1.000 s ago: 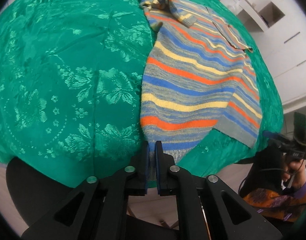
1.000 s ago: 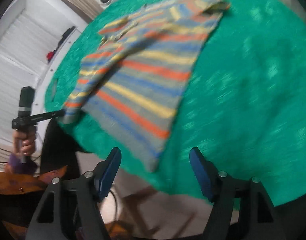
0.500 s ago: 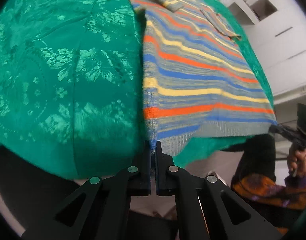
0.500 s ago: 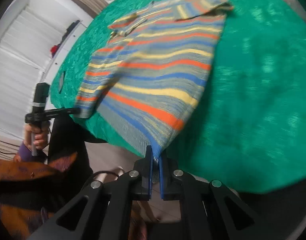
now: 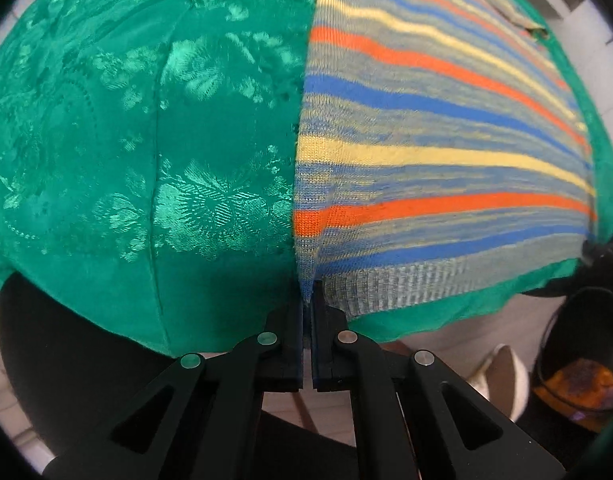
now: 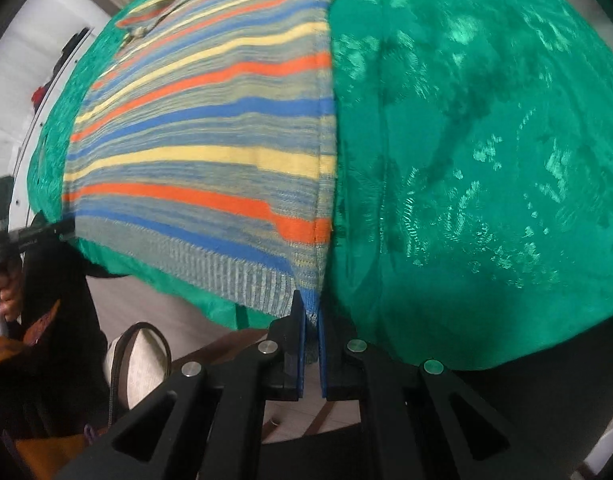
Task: Fold small clothes
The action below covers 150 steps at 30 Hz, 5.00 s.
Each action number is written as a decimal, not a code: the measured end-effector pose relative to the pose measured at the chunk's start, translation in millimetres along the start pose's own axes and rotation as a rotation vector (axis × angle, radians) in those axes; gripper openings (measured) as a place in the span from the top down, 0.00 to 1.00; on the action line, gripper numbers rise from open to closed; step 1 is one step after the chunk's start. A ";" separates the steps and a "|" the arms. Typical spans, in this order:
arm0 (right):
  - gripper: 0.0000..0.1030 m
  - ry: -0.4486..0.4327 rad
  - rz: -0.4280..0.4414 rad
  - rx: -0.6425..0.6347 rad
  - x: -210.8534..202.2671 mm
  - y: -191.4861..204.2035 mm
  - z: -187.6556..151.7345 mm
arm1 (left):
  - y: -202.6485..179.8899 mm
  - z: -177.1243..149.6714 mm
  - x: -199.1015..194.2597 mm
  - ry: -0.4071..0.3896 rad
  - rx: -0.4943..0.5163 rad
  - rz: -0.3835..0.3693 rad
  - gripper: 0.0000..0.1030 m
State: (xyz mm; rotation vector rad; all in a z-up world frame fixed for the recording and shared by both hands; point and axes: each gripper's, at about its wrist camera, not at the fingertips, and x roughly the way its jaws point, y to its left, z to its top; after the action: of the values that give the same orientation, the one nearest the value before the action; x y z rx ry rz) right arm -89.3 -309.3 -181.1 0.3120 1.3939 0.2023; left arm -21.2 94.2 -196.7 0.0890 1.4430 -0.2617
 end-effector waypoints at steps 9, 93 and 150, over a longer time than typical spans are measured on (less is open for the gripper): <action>0.94 0.015 0.003 0.068 8.9 -9.7 -2.0 | -14.6 7.8 12.9 0.004 0.014 0.091 0.94; 0.44 -0.608 -0.096 0.249 -89.1 -76.0 47.3 | 85.1 258.1 -103.9 -0.486 -0.241 0.049 0.97; 0.08 -0.689 -0.366 0.292 -20.4 -95.8 62.7 | 96.5 120.2 -10.2 -0.641 -0.261 0.248 0.00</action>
State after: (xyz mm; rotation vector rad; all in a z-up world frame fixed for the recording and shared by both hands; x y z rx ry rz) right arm -35.1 -412.1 -184.9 0.3201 0.7678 -0.3876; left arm 116.3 162.7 -180.4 -0.0294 0.8065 0.1025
